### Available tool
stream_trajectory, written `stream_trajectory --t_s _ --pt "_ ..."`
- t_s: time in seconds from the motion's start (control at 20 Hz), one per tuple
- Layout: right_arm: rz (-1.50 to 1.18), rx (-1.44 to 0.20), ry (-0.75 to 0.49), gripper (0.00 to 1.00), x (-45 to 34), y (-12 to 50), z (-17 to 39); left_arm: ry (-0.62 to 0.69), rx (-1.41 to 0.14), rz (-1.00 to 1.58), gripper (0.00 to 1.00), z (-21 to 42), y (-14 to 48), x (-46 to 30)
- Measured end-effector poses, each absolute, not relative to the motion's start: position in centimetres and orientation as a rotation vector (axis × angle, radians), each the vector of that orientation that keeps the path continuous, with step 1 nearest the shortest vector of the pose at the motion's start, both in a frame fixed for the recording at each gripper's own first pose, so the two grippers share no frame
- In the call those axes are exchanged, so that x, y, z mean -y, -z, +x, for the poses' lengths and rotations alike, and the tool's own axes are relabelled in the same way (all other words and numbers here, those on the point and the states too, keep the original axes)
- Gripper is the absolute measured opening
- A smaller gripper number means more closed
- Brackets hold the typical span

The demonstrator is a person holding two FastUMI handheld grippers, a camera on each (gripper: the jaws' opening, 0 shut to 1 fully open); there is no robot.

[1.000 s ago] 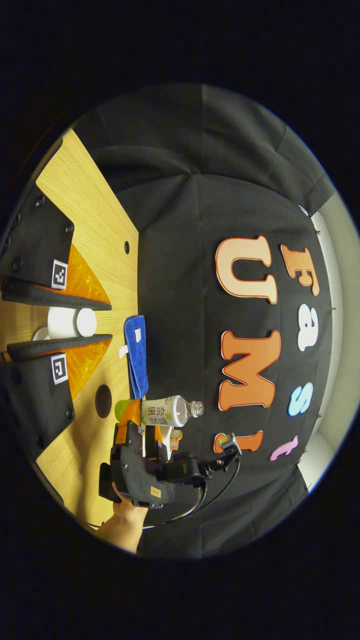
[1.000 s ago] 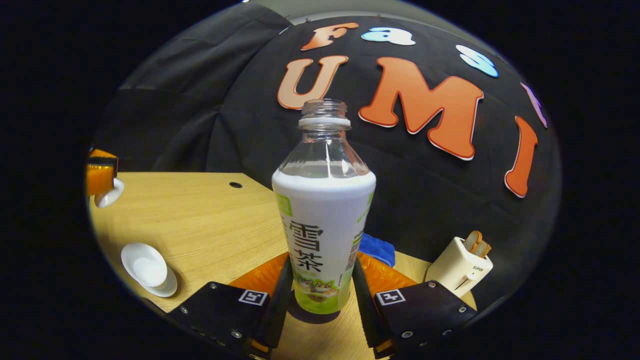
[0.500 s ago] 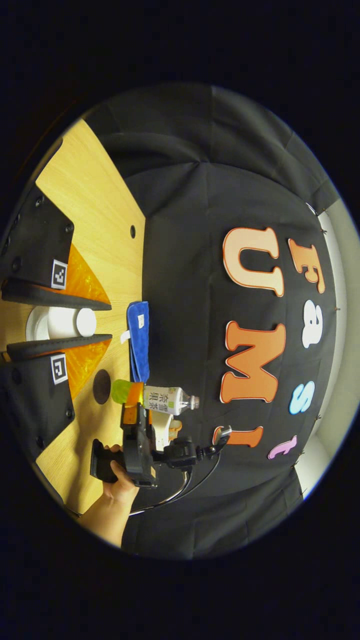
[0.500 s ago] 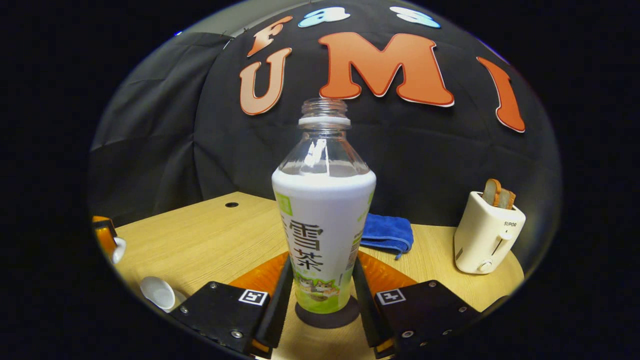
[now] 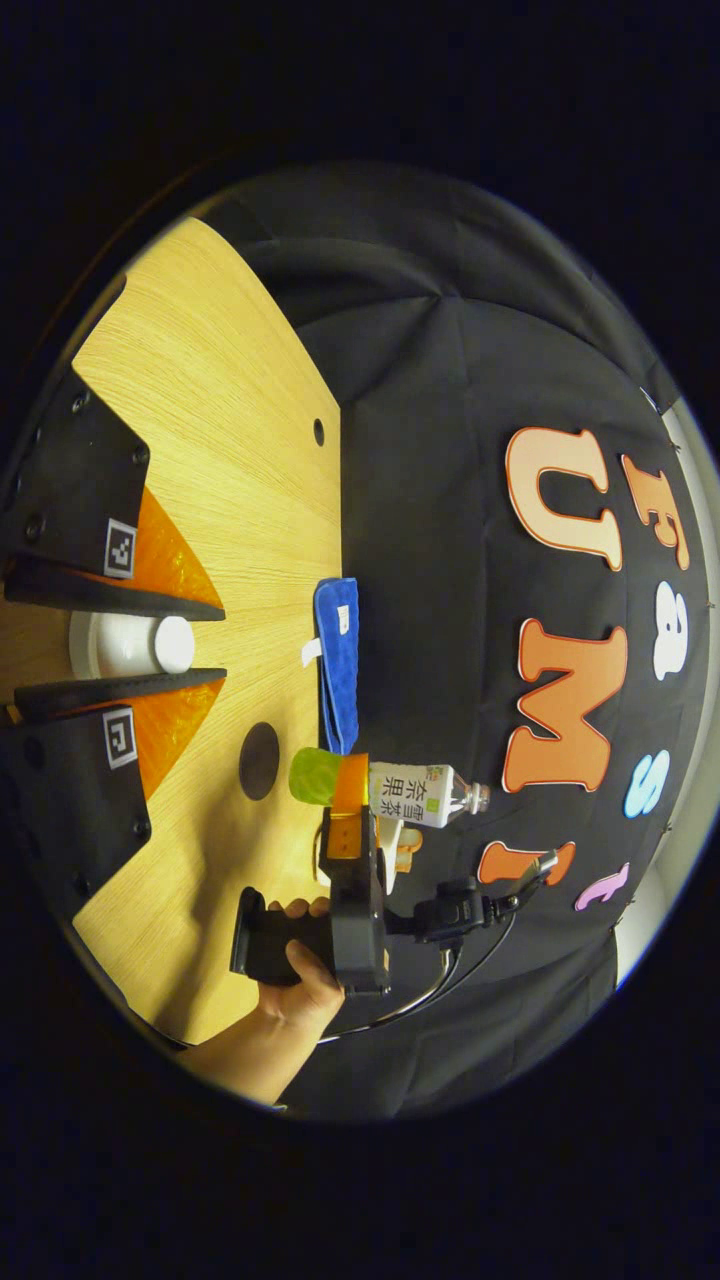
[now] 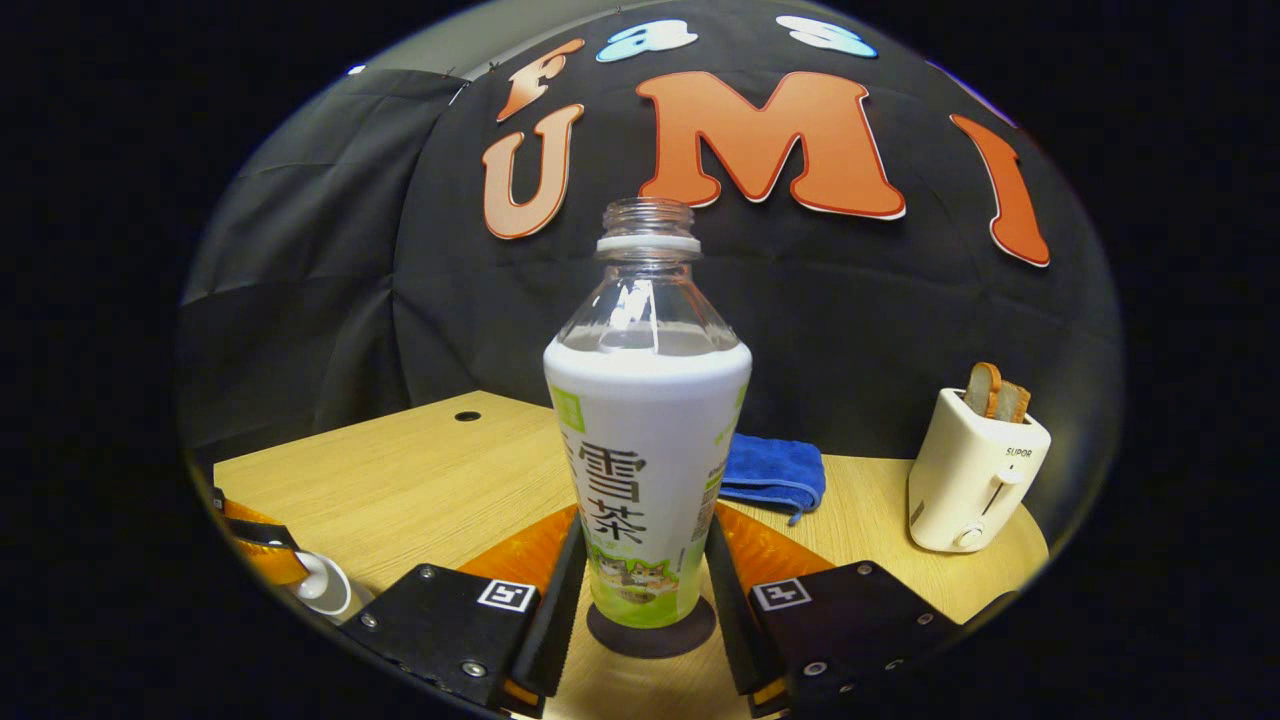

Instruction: Open the teacup lid with one hand, grasp the water bottle and pour water into the teacup with the other hand; after pouring, place the water bottle on the coaster and then close the teacup lid.

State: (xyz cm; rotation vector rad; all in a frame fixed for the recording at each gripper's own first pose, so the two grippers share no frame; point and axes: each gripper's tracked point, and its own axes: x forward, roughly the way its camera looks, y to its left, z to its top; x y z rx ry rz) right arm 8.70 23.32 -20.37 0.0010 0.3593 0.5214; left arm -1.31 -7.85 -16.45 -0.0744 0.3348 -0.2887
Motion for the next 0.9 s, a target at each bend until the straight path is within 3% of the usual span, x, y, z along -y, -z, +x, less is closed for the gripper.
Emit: stream_trajectory --t_s 0.6,0.7,0.75,0.8,0.85,0.9 --pt "0.066 -0.387 -0.539 0.64 -23.3 21.6 9.2 0.301 -0.331 -0.005 0.36 -1.2 17.4 8.6" --pt "0.069 -0.39 -0.536 0.64 -23.4 21.8 9.4 0.301 -0.321 -0.014 0.47 -1.3 17.1 8.6" --pt "0.075 -0.395 -0.535 0.64 -23.5 22.0 9.4 0.301 -0.321 -0.004 0.48 -1.5 17.0 8.6" --pt "0.081 -0.408 -0.534 0.64 -23.5 22.2 9.3 0.299 -0.326 0.011 0.58 -1.6 17.0 8.4" --pt "0.084 -0.423 -0.536 0.64 -23.6 22.6 9.3 0.297 -0.322 0.021 0.58 -1.7 16.9 8.4" --pt "0.079 -0.436 -0.539 0.61 -23.7 23.0 9.2 0.295 -0.31 0.023 0.7 -1.6 16.4 8.2"
